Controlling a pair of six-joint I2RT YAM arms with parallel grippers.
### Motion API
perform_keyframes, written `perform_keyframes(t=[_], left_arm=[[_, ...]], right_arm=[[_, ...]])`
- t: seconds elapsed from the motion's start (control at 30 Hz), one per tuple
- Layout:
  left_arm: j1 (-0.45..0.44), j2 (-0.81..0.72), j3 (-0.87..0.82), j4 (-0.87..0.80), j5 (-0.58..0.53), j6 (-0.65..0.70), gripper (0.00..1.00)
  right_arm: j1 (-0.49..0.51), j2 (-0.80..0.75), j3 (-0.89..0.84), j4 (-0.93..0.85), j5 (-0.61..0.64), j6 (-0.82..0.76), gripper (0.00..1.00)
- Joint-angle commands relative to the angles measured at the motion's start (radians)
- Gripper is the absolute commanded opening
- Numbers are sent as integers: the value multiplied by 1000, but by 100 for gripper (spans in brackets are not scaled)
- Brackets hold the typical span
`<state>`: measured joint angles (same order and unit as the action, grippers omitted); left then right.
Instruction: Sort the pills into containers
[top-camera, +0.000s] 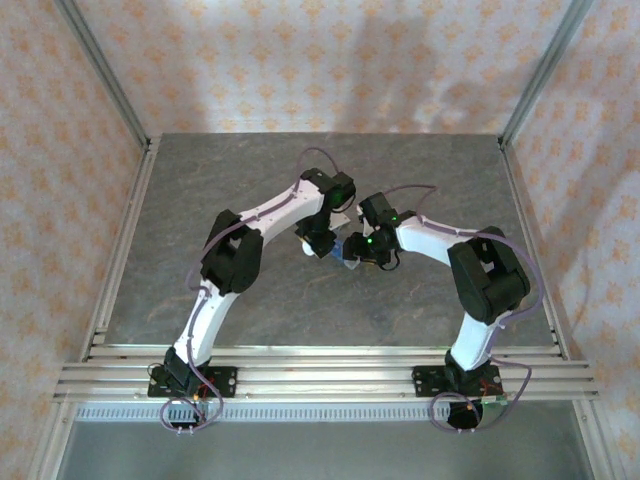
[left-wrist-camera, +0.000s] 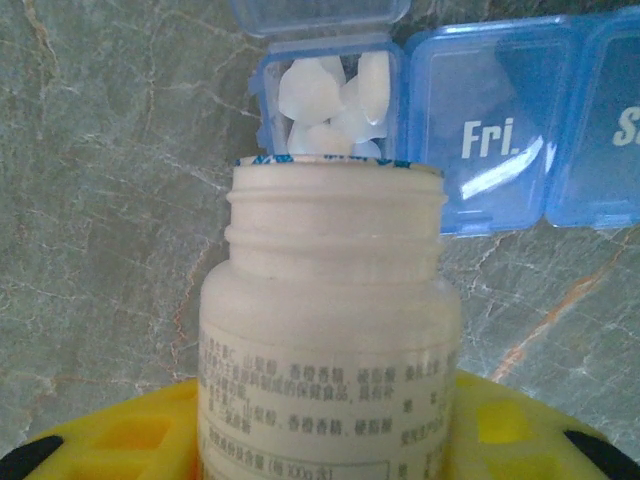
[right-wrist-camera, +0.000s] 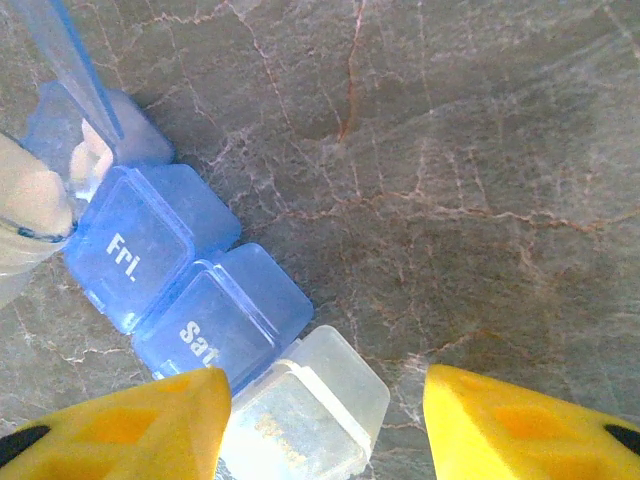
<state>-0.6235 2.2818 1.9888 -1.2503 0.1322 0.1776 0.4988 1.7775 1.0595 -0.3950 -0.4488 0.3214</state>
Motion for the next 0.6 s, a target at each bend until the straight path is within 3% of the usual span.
perform_keyframes(t=[0.0,0.57], left_arm=[[24,-72,-75,96,6,-35,0],[48,-262,-397,473,145,-77,0]], right_arm=[[8,46,-36,-30,66,-2,54],[7,57,-36,-22,76,3,54]])
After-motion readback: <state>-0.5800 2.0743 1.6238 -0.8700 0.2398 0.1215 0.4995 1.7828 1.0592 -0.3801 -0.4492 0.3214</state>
